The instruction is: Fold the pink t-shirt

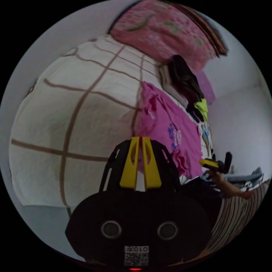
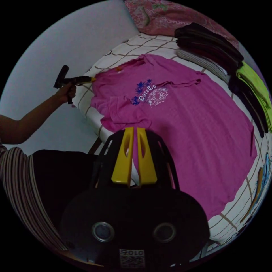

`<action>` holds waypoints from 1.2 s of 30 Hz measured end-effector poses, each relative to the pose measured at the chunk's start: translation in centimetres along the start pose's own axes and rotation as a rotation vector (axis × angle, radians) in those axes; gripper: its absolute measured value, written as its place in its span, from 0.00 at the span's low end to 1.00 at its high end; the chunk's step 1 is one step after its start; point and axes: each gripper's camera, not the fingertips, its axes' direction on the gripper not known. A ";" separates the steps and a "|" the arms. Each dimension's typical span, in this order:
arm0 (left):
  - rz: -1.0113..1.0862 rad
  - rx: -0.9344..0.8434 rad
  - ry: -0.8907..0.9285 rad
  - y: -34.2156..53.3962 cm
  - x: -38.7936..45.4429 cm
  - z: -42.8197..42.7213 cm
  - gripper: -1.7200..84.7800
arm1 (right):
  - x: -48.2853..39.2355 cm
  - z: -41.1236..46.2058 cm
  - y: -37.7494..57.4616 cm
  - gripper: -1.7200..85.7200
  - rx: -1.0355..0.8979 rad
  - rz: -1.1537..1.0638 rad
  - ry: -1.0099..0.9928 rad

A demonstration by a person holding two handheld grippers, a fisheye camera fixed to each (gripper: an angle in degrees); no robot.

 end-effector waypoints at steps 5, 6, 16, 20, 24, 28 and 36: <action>-0.099 -0.106 -0.022 0.7 -4.0 2.7 0.02 | -0.1 -1.1 -1.1 0.07 -0.002 -0.040 0.030; -0.119 -0.111 -0.019 0.9 -4.3 3.0 0.02 | 0.0 -1.6 -1.3 0.07 0.004 -0.046 0.033; -0.210 0.115 -0.050 2.2 -4.3 -1.4 0.03 | 1.2 -4.2 -3.8 0.09 0.037 0.000 0.020; -0.011 0.056 -0.180 -1.3 0.0 -1.7 0.06 | 1.1 -5.0 -5.2 0.09 0.065 -0.004 0.017; 0.137 0.025 -0.232 -5.7 4.1 0.3 0.08 | 0.6 -5.1 -7.2 0.10 0.041 -0.041 0.076; 0.183 0.017 -0.225 -11.6 6.9 2.9 0.09 | 0.8 -6.0 -9.8 0.10 0.068 -0.032 0.112; 0.311 -0.112 -0.292 -21.8 9.7 7.7 0.10 | 2.5 -8.2 -15.4 0.11 0.100 -0.094 0.396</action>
